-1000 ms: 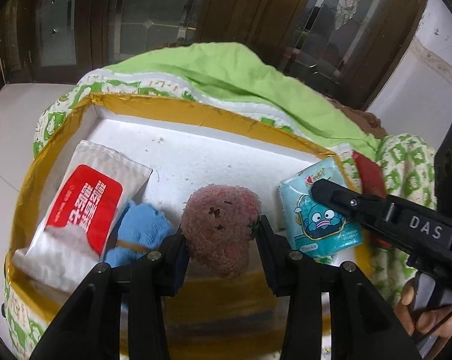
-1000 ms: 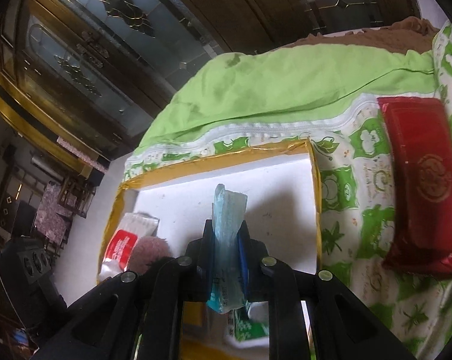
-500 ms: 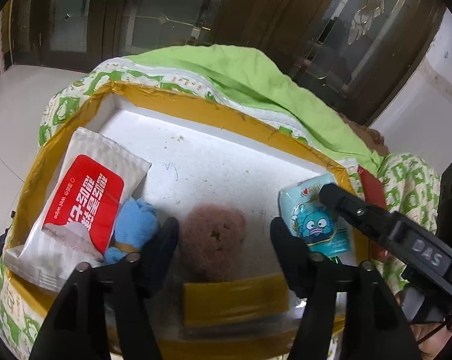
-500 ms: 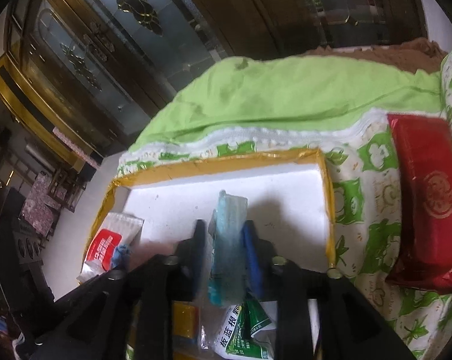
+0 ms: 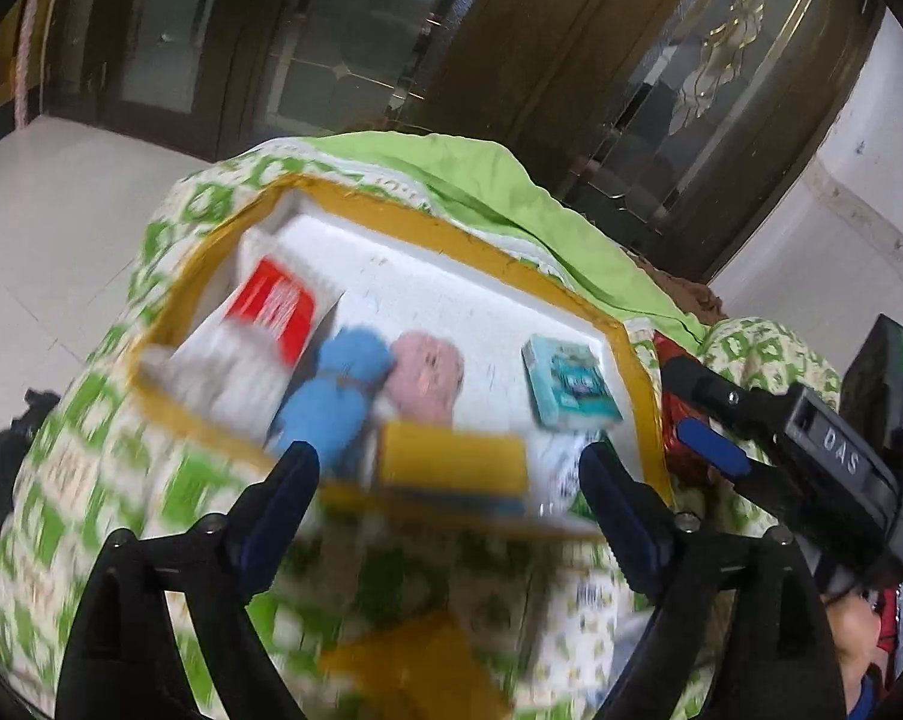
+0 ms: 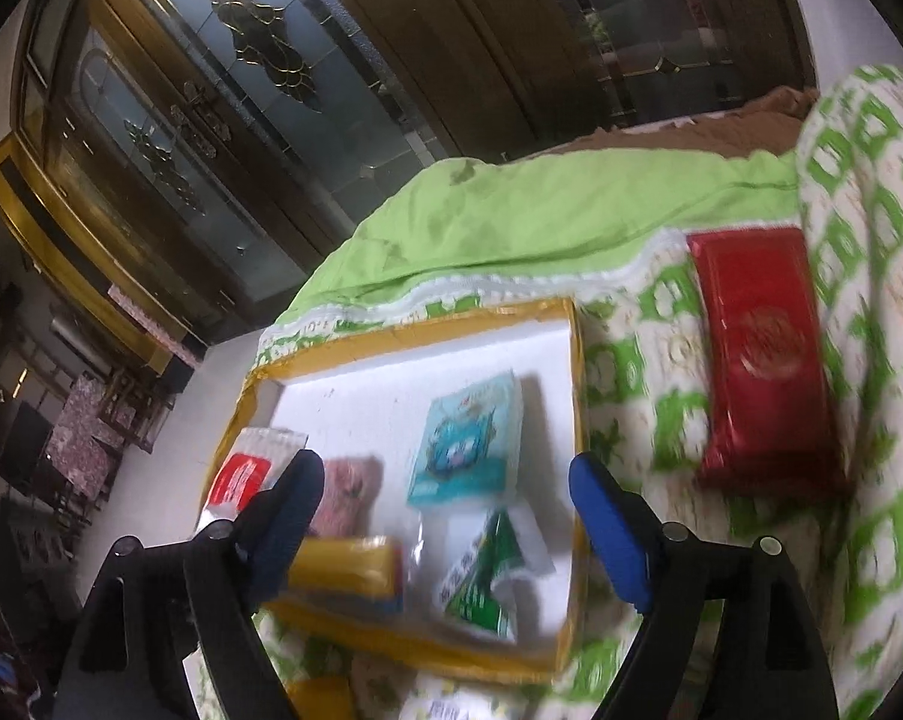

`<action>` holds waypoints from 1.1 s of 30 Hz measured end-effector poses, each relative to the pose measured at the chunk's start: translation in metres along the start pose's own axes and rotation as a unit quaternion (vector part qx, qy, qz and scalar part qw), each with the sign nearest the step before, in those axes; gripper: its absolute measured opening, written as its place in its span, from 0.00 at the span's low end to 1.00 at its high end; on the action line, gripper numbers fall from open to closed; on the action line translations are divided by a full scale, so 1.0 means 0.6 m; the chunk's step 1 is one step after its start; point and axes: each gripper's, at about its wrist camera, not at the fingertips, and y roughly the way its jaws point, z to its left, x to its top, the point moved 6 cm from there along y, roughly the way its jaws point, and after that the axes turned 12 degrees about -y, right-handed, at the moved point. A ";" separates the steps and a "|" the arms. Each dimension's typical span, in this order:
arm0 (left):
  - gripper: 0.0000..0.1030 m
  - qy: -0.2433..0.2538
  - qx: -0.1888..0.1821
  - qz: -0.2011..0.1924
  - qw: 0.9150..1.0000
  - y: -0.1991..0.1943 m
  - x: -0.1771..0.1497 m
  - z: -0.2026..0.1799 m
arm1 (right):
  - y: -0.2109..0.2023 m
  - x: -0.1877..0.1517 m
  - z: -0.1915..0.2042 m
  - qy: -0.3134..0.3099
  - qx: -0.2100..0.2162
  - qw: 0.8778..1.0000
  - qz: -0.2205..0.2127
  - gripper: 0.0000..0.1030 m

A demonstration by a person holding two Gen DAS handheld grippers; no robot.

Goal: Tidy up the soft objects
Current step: 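Open both grippers to drop the pink ball and blue tissue pack into the tray, then withdraw both grippers from the tray toward the remaining items on the quilt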

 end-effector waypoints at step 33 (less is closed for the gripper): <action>0.87 0.079 0.033 0.003 0.996 -0.113 -0.215 0.028 | -0.140 -0.228 -0.024 0.032 0.013 0.995 0.091 0.83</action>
